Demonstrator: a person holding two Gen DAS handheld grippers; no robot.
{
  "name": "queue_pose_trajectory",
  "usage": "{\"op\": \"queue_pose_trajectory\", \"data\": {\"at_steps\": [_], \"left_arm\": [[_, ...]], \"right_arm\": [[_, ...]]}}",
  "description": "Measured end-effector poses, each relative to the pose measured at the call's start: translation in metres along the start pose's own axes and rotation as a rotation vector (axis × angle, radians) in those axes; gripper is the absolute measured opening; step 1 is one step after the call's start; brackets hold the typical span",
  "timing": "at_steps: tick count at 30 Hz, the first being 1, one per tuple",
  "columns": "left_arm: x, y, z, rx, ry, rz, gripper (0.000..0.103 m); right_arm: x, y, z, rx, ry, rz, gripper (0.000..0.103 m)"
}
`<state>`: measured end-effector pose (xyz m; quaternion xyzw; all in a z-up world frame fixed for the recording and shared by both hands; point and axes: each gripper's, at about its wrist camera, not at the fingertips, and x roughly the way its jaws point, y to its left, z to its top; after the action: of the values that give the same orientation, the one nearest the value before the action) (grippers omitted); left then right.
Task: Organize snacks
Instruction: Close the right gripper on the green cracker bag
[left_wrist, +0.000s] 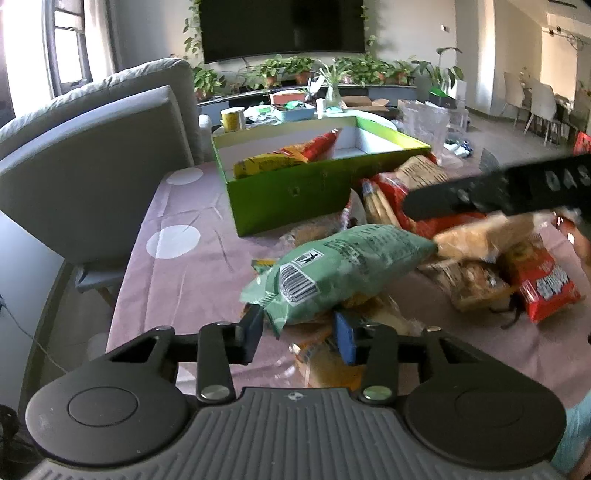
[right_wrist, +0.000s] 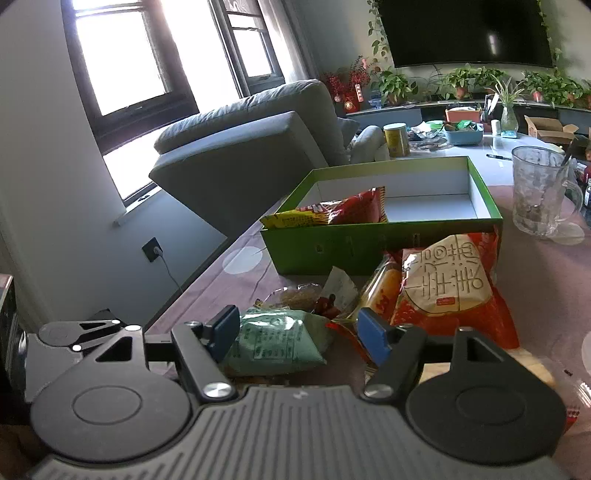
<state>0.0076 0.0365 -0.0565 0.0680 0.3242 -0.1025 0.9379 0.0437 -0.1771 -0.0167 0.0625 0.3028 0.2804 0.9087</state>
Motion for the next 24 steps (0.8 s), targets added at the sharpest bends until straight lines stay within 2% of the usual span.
{"op": "queue_pose_trajectory", "data": {"at_steps": [12, 24], "left_arm": [[0.013, 0.012, 0.036, -0.048, -0.049, 0.007, 0.035], [0.023, 0.023, 0.041, -0.077, -0.058, -0.009, 0.036]], "right_arm": [[0.002, -0.003, 0.001, -0.003, -0.009, 0.003, 0.058], [0.029, -0.005, 0.008, 0.048, 0.017, -0.021, 0.058]]}}
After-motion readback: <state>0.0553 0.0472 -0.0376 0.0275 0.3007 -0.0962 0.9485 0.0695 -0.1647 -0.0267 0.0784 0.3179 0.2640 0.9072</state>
